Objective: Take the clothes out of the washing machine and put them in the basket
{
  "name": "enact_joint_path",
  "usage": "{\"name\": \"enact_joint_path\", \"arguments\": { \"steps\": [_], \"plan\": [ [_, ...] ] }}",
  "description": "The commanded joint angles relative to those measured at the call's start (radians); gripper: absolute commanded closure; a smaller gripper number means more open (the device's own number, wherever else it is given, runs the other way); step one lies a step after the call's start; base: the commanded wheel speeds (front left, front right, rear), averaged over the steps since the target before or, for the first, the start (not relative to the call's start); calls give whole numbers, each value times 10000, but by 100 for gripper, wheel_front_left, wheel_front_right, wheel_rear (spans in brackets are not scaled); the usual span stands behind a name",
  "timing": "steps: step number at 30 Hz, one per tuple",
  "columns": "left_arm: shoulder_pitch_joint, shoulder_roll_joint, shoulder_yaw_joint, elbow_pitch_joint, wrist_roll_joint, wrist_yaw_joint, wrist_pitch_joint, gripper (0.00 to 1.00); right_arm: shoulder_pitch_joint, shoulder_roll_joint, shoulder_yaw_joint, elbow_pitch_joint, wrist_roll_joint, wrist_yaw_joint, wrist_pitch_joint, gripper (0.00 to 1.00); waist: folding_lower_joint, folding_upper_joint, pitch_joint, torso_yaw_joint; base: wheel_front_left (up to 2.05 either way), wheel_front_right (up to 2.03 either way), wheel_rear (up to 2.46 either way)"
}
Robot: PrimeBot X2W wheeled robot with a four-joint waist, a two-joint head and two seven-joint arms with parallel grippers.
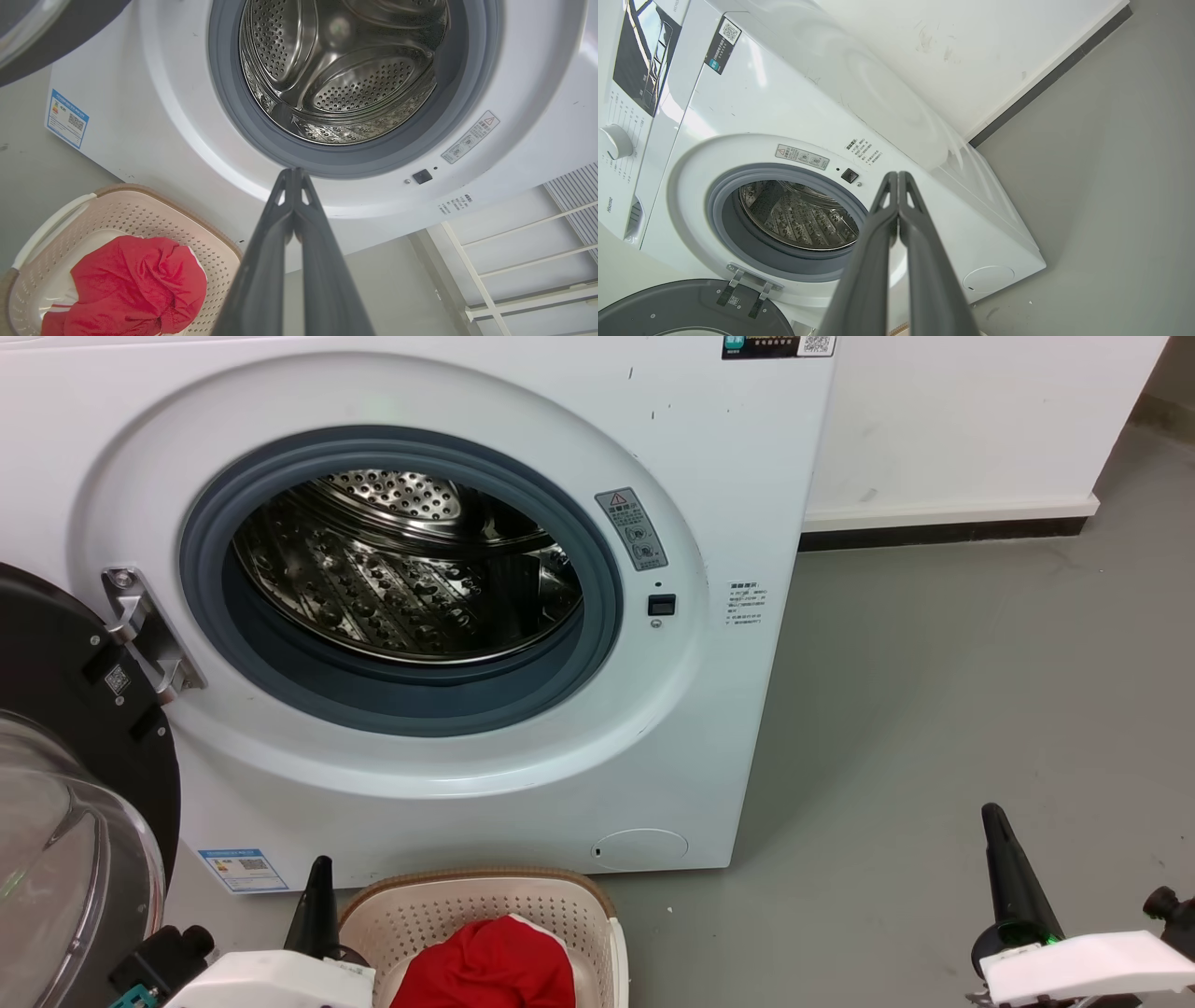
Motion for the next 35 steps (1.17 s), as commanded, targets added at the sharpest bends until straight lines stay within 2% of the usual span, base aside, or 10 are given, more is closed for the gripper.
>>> {"name": "enact_joint_path", "arguments": {
  "steps": [1,35],
  "plan": [
    [-284,21,56,-71,-321,-65,76,100,-341,-85,-35,-37,345,0,77,100,0,0,6,8,0,0,0],
    [-893,28,328,260,-4013,-555,985,100,-1041,-95,-323,732,3970,-1,980,100,-1,0,149,174,0,0,0]
  ]
}}
